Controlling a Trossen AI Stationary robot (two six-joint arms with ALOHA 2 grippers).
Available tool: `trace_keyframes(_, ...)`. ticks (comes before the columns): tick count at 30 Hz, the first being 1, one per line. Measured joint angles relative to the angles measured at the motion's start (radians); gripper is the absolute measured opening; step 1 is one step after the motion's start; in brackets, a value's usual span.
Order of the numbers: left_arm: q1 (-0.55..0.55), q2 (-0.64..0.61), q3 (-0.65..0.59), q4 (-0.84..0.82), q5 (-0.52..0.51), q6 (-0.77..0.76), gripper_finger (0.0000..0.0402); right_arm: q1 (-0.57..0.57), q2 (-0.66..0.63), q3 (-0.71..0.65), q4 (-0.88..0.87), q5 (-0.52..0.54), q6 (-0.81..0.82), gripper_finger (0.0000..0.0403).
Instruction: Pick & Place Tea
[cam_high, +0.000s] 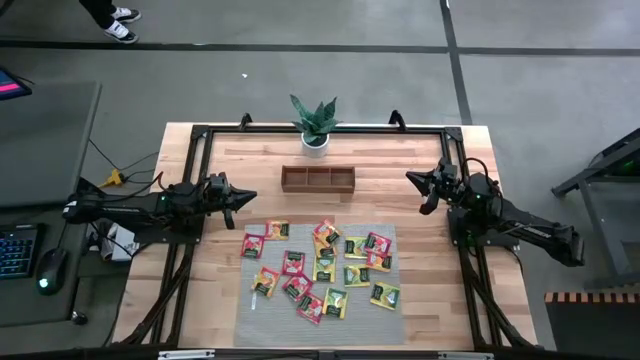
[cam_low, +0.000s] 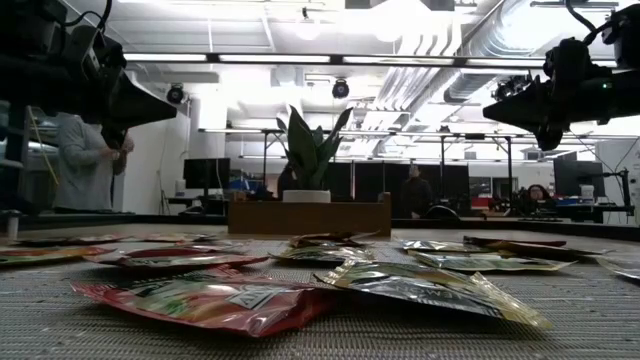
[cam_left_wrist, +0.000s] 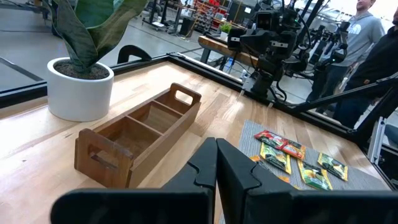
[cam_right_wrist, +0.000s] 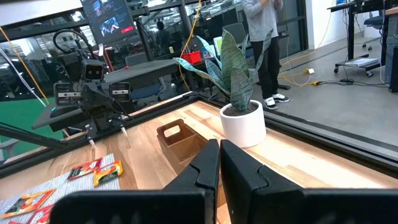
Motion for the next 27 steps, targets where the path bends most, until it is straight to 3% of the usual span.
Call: trace_keyframes(27, 0.0, 0.0, 0.0, 0.001, 0.024, 0.0, 0.0001, 0.0, 0.0, 0.0, 0.0, 0.0, 0.0, 0.0012)
